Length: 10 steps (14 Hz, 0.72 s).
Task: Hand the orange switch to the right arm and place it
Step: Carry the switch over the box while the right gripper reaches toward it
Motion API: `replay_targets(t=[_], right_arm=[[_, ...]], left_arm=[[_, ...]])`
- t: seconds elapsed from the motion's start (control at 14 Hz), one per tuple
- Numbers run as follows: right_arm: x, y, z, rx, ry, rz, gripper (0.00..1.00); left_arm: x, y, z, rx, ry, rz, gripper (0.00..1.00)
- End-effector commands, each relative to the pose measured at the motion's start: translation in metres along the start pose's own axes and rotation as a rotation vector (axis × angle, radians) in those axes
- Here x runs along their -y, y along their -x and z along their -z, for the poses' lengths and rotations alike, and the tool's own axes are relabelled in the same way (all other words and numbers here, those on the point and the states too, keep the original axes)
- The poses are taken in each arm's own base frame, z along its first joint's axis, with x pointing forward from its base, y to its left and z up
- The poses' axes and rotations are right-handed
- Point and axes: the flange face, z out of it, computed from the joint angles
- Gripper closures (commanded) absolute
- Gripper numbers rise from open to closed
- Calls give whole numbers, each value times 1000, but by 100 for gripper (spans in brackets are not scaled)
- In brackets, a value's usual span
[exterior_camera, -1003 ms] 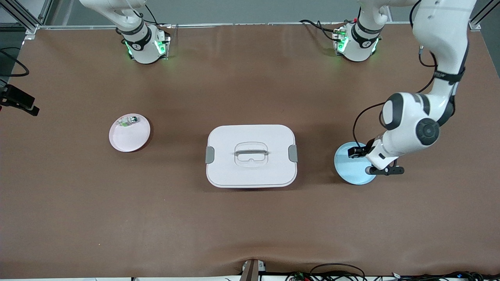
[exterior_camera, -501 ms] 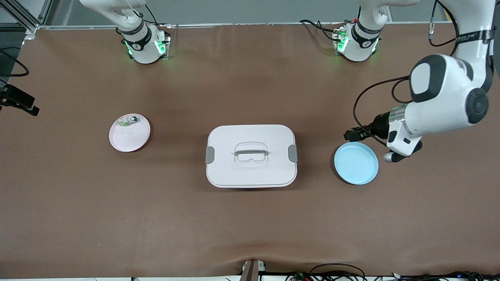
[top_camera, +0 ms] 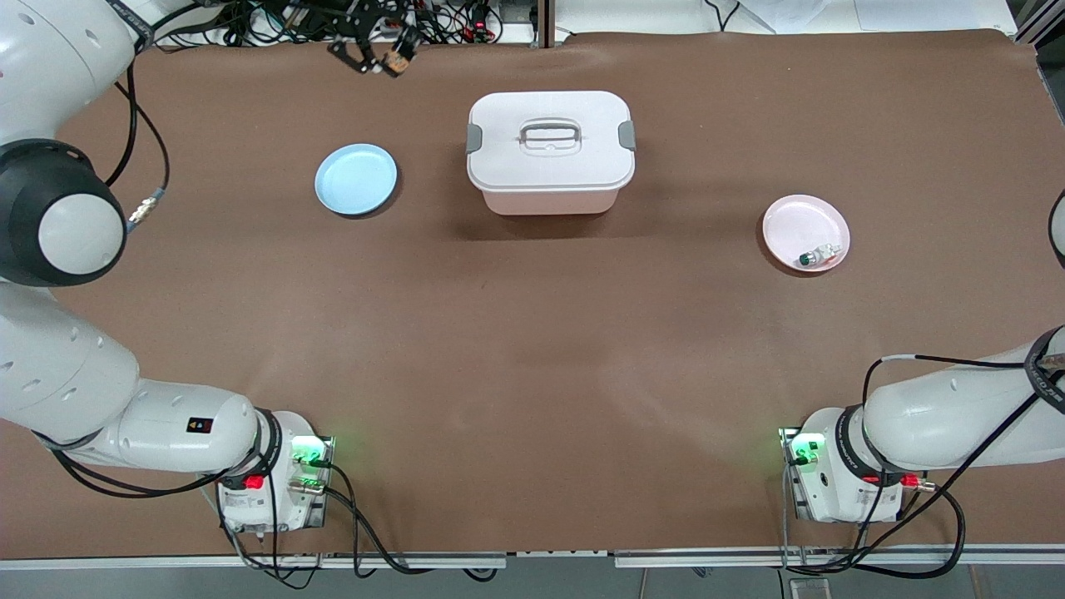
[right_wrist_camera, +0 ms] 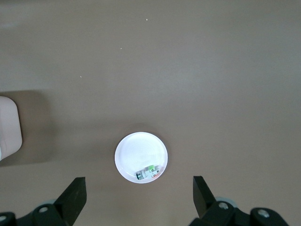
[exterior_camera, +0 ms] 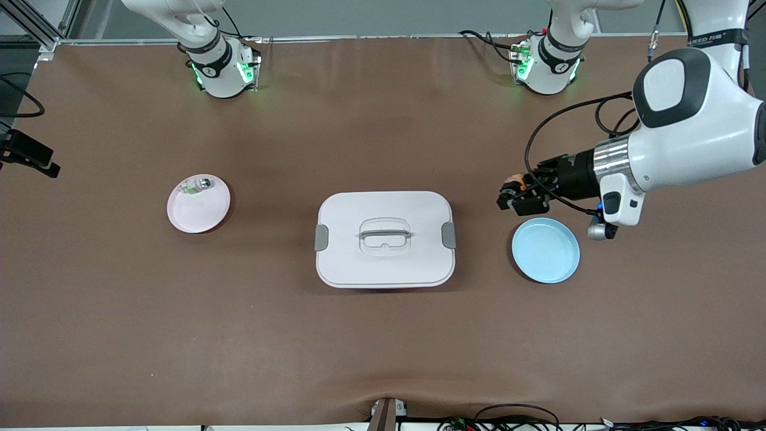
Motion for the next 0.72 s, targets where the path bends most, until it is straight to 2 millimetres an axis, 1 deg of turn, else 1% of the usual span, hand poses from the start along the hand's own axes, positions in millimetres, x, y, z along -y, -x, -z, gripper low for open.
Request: replay_targets(t=[0.0, 0.21, 0.36, 0.5, 0.64], right_arm=[[1, 2, 6, -9, -15, 1, 0], [1, 2, 6, -11, -13, 1, 0], [2, 2, 6, -11, -7, 2, 0], [2, 2, 6, -11, 2, 5, 0], [4, 1, 6, -12, 2, 6, 0]], left_arm=[[-29, 42, 2, 25, 65, 143, 75], [-49, 83, -17, 16, 147, 312, 75], [-59, 117, -41, -19, 165, 380, 75], [-60, 147, -69, -41, 134, 427, 75], [-59, 161, -87, -28, 108, 492, 75]])
